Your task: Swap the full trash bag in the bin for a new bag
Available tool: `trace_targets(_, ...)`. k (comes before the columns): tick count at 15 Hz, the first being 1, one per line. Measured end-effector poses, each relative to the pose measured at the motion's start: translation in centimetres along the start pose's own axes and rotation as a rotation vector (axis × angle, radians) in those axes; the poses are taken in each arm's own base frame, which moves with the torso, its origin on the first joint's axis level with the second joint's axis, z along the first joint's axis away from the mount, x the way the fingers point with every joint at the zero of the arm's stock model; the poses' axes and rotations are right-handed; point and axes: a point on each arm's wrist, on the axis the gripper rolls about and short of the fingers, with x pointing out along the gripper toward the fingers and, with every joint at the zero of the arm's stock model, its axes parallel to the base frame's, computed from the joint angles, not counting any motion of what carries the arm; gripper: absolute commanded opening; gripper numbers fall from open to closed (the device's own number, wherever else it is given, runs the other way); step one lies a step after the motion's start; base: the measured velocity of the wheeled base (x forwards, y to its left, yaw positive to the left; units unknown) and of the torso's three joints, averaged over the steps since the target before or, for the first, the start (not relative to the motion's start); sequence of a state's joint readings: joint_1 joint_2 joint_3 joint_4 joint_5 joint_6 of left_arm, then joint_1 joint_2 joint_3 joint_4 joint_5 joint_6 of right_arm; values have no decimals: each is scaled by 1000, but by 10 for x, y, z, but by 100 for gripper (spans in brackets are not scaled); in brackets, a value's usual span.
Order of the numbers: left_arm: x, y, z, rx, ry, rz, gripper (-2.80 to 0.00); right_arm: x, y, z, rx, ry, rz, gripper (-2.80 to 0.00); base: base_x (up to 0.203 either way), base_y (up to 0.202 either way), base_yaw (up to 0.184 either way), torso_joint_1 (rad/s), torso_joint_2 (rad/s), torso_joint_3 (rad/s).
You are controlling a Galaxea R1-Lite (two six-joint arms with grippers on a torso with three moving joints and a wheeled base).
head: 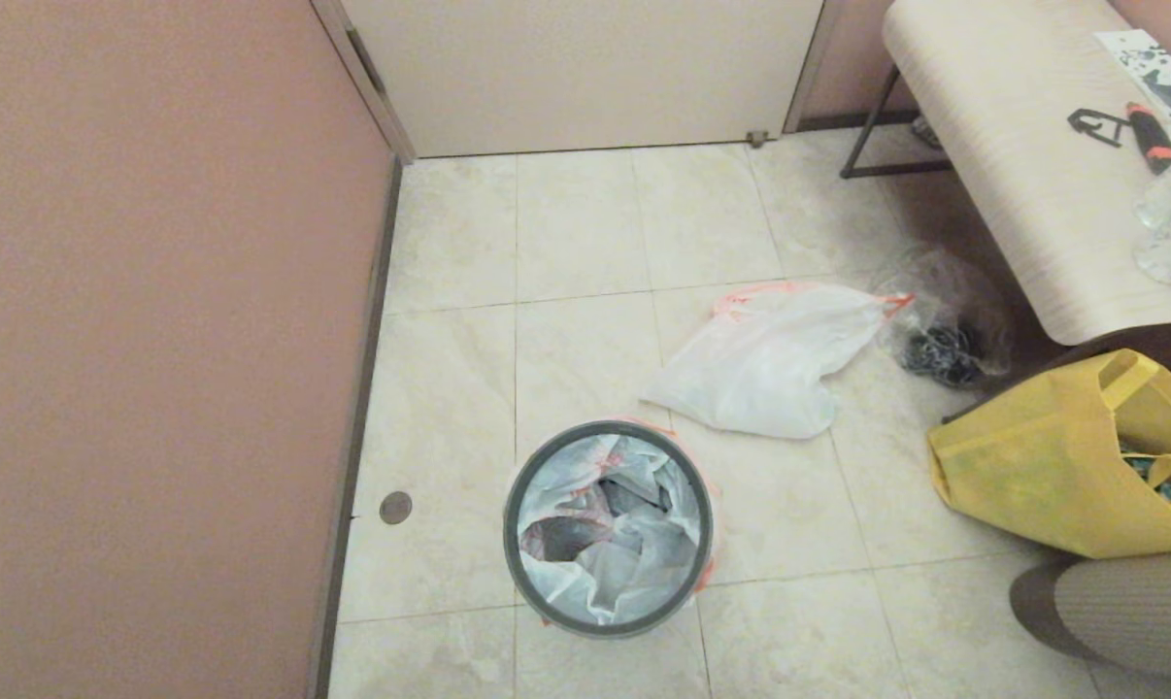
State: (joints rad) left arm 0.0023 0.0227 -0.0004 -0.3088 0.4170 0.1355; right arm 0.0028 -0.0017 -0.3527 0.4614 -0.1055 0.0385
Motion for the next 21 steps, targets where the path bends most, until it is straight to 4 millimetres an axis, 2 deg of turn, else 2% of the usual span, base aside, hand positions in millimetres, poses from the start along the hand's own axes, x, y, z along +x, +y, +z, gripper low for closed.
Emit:
trace_targets(3,-3,-6,-11,6,62,-260,-280,28,3,-27,-21,-28,55,-280,0,0,0,0,0,0)
trace_targets(6,-6,-10,-23,19,163,-431,-280,37,5,-36,-50,-73,98,-280,0,0,0,0,0,0)
trace_targets(11,-9,-11,-31,49,236,-459,-280,40,5,-40,-67,-91,101,-280,0,0,0,0,0,0)
trace_targets(21,-9,-11,-30,44,236,-459,-280,41,5,-40,-41,-90,99,-280,0,0,0,0,0,0)
